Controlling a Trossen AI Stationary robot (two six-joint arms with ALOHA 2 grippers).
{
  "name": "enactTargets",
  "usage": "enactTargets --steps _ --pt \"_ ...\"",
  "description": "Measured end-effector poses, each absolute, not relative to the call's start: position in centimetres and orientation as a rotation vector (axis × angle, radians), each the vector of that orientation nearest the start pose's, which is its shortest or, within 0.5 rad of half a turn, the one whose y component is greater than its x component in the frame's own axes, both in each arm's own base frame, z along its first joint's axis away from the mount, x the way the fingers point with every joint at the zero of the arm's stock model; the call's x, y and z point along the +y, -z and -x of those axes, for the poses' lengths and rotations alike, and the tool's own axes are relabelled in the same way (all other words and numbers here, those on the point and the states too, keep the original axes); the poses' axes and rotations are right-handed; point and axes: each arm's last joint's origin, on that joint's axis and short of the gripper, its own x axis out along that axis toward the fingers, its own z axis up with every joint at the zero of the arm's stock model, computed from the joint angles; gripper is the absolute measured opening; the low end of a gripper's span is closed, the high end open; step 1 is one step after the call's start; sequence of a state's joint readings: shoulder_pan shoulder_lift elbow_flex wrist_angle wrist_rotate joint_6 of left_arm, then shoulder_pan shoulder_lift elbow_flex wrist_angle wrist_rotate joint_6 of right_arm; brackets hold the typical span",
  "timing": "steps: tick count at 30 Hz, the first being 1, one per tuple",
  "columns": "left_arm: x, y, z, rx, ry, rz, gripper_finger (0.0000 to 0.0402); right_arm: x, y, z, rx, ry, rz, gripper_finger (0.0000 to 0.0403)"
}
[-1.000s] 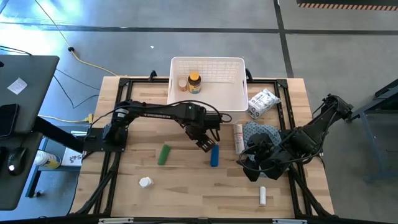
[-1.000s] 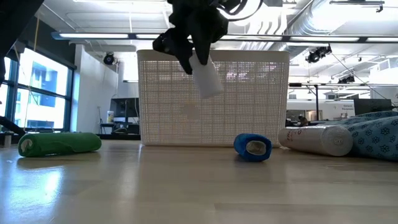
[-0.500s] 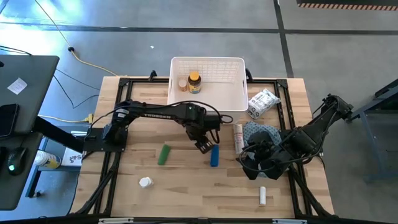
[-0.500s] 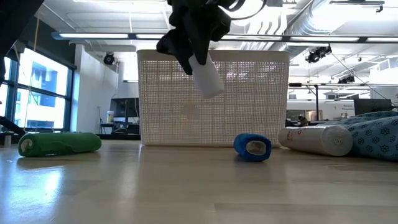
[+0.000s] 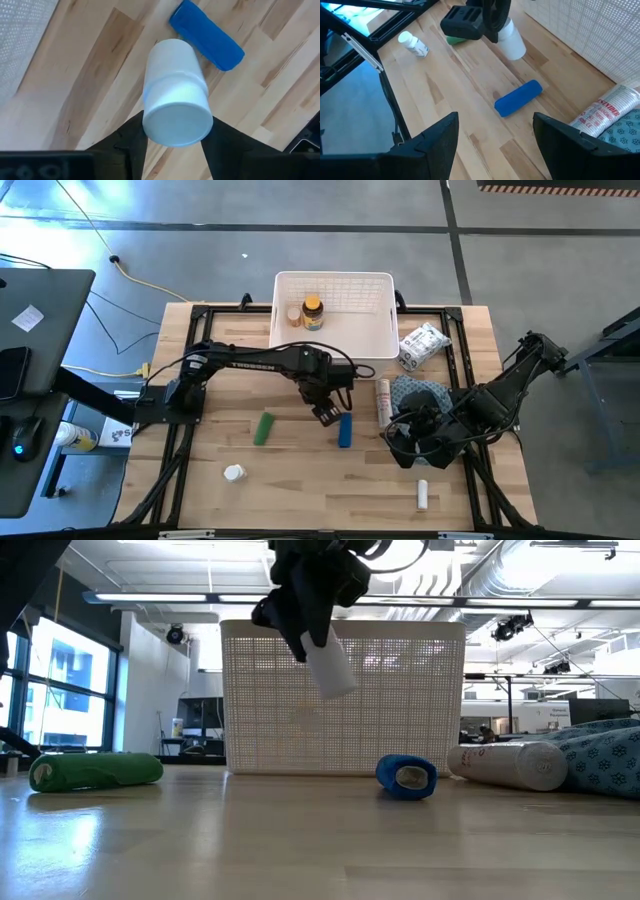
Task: Pick & place medical supplies in basket/bin
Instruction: Put the white medicine bottle into the white bin
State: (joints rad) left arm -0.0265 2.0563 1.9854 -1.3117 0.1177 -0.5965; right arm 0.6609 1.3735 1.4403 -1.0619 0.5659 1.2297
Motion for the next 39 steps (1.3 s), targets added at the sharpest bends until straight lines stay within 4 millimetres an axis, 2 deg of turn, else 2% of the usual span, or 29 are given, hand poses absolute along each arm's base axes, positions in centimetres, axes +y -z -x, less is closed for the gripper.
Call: enactTargets --steps 6,10,13,16,19,22,26,31,35,39 --pt "-1.5 -28.5 -41.0 1.383 -0.270 0.554 0.0185 14.7 -36.1 -21.4 0.718 0.401 -0.585 0.0245" --pt "-1.6 -28.5 -41.0 1.396 -0.184 0.551 0.0185 14.6 -35.7 -21.5 0.692 0.415 -0.529 0.0245" --pt "-1.8 -28.9 -40.8 1.402 -0.114 0.550 0.0199 14.4 -33.5 -21.4 0.696 0.469 -0.399 0.0245" --pt "-1.9 -29.4 -40.4 1.402 -0.055 0.548 0.0207 13.8 -29.7 -21.4 0.764 0.506 -0.321 0.0245" --pt "-1.9 -29.6 -40.3 1.405 -0.011 0.525 0.0194 13.4 -26.0 -21.5 0.830 0.457 -0.408 0.0243" --pt "-1.9 -29.8 -39.9 1.429 0.019 0.511 0.0185 13.6 -24.5 -22.0 0.740 0.342 -0.573 0.0237" --pt "-2.0 -31.0 -39.0 1.421 0.051 0.509 0.0186 13.2 -24.6 -21.8 0.564 0.314 -0.697 0.0225" --pt "-1.1 -34.1 -37.0 1.334 0.075 0.480 0.0207 12.0 -26.3 -20.9 0.444 0.341 -0.713 0.0205" --pt "0.4 -36.6 -35.4 1.230 0.072 0.418 0.0189 11.1 -27.6 -20.2 0.391 0.334 -0.714 0.0194" --pt "2.8 -38.6 -34.0 1.116 -0.033 0.378 0.0185 10.4 -28.7 -19.6 0.345 0.329 -0.725 0.0194"
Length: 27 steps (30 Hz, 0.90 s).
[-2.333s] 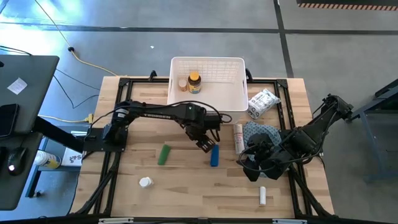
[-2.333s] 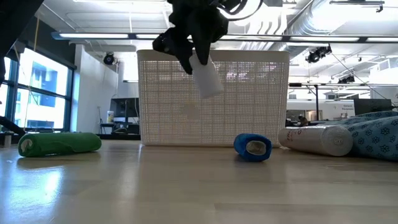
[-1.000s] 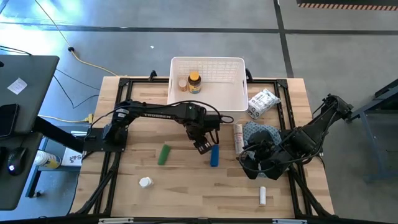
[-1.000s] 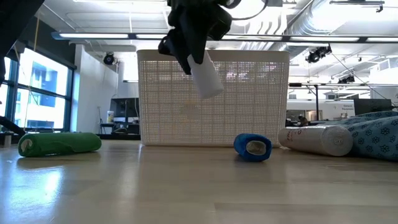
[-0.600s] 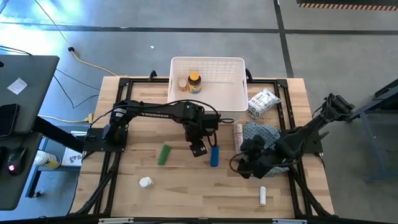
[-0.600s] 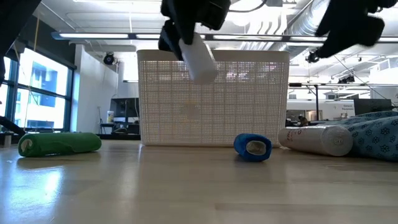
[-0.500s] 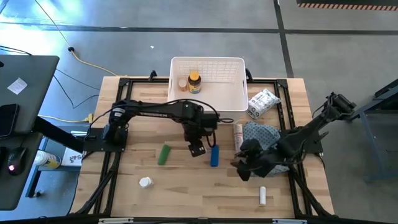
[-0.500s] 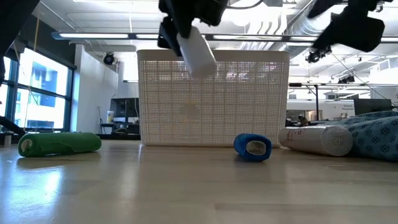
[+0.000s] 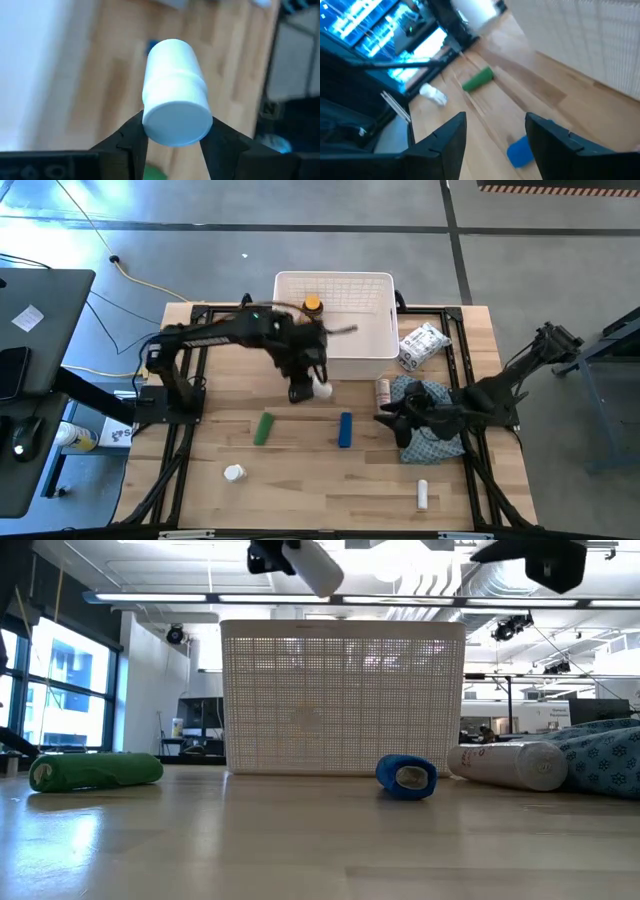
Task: Pick & place medical supplies in basket/bin
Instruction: Put the white medicine bottle into the white bin
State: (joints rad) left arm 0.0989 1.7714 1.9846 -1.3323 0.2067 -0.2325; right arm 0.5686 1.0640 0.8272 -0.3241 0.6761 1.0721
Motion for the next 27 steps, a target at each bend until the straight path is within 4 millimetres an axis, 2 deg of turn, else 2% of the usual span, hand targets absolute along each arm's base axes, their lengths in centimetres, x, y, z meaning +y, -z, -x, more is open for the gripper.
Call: enactTargets --steps 7,11,18,23,27 --pt "8.2 -39.9 -33.0 0.974 -0.262 0.379 0.0209 9.0 -30.5 -18.7 0.245 0.328 -0.744 0.0191" --pt "11.5 -39.4 -32.7 0.965 -0.357 0.388 0.0187 8.2 -31.3 -18.8 0.186 0.330 -0.758 0.0191" --pt "16.4 -36.1 -32.7 1.104 -0.457 0.450 0.0184 6.7 -32.1 -19.3 0.129 0.346 -0.768 0.0191" --pt "18.9 -32.3 -33.1 1.297 -0.495 0.445 0.0207 5.2 -32.6 -20.1 0.086 0.337 -0.765 0.0190" --pt "20.4 -29.8 -33.7 1.391 -0.486 0.439 0.0196 3.6 -34.0 -20.6 0.004 0.337 -0.724 0.0190"
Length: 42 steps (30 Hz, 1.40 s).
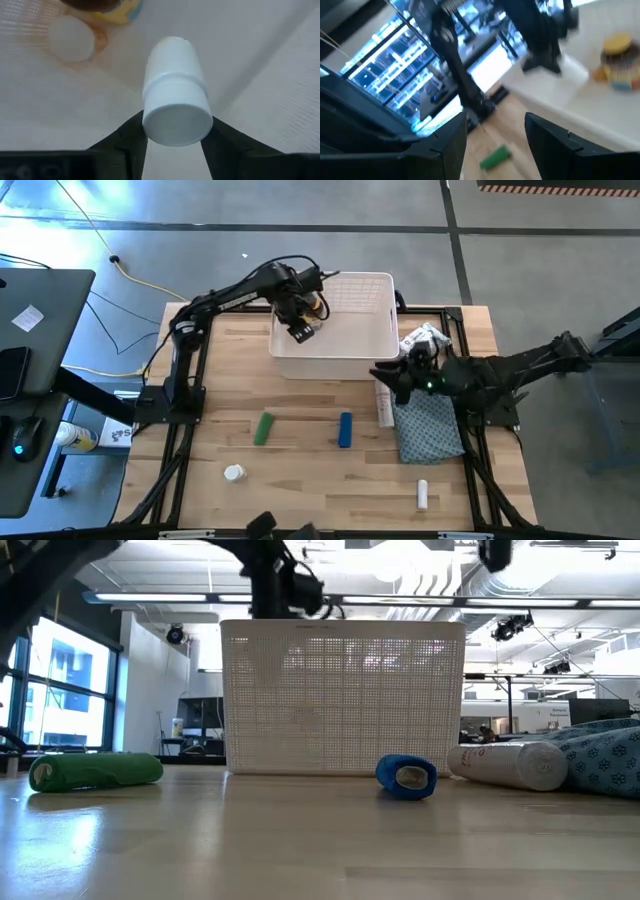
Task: Pick & place medical supplies in basket/bin
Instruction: Put the white medicine bottle into the white bin
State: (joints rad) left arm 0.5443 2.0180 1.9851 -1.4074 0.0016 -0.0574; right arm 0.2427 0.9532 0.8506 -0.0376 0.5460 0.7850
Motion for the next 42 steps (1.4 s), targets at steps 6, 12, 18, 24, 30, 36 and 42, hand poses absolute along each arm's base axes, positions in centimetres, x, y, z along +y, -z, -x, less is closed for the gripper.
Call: enactTargets --steps 6,12,18,24,30,36,42 --pt "21.5 -28.2 -34.0 1.468 -0.507 0.318 0.0184 0.9 -38.4 -20.3 -0.087 0.407 -0.587 0.0190" --pt "21.5 -28.0 -34.2 1.490 -0.456 0.241 0.0213 -1.1 -42.2 -19.0 -0.107 0.497 -0.462 0.0190" --pt "21.7 -27.8 -34.3 1.489 -0.439 0.203 0.0183 -2.1 -44.2 -18.0 -0.101 0.553 -0.391 0.0190" --pt "21.6 -27.9 -34.4 1.486 -0.462 0.170 0.0190 -2.6 -44.2 -17.8 -0.085 0.564 -0.375 0.0189" --pt "21.4 -28.4 -34.5 1.494 -0.440 0.128 0.0209 -2.6 -43.9 -18.3 -0.059 0.538 -0.389 0.0189" --pt "21.8 -29.8 -34.7 1.468 -0.495 0.032 0.0179 -2.6 -43.7 -18.6 -0.050 0.524 -0.401 0.0189" --pt "21.9 -31.2 -34.7 1.437 -0.551 -0.001 0.0200 -2.5 -43.6 -18.6 -0.033 0.502 -0.400 0.0189"
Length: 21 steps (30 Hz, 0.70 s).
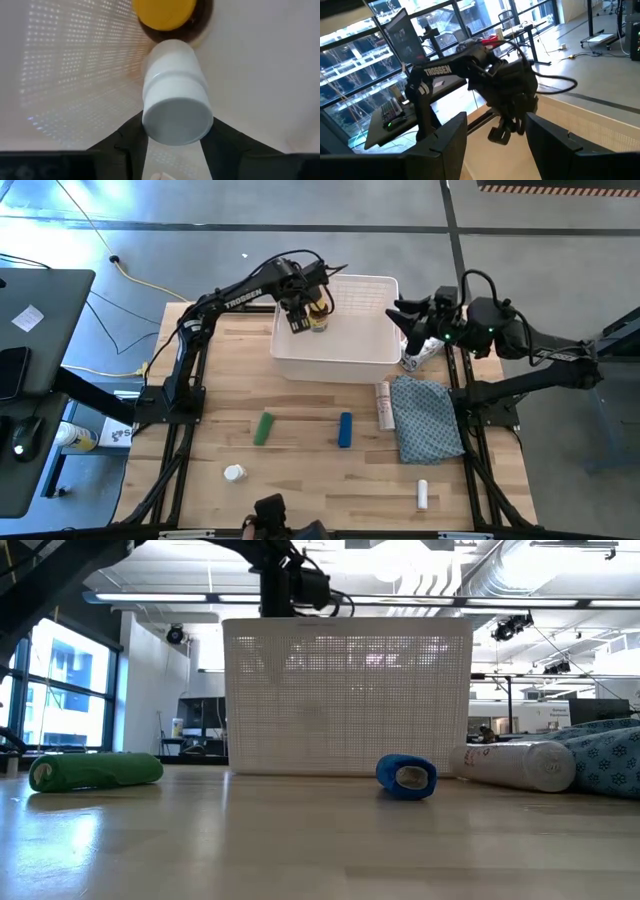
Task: Pick & place medical supplies in basket/bin
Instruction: Put the white medicine bottle into the white bin
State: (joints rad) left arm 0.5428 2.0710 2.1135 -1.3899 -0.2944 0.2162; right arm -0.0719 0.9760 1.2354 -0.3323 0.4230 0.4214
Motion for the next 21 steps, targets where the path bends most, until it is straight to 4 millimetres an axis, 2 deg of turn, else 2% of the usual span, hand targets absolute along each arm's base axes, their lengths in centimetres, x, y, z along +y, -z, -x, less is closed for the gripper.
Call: enactTargets --steps 3,5,15,18,21 --pt "21.5 -31.3 -34.9 1.425 -0.515 0.012 0.0213 -2.5 -43.5 -18.6 -0.024 0.497 -0.399 0.0189" --pt "21.1 -30.9 -35.5 1.414 -0.462 0.035 0.0203 -2.5 -43.5 -18.6 -0.021 0.494 -0.399 0.0189" --pt "20.0 -26.5 -38.1 1.543 -0.346 0.015 0.0072 -2.5 -43.3 -18.6 -0.003 0.496 -0.410 0.0189" --pt "20.1 -26.2 -38.1 1.562 -0.376 0.015 0.0038 -2.5 -43.3 -18.6 0.001 0.496 -0.418 0.0189" --pt "20.1 -26.2 -38.0 1.564 -0.381 0.018 0.0022 -2.5 -42.9 -18.5 0.033 0.505 -0.432 0.0189"
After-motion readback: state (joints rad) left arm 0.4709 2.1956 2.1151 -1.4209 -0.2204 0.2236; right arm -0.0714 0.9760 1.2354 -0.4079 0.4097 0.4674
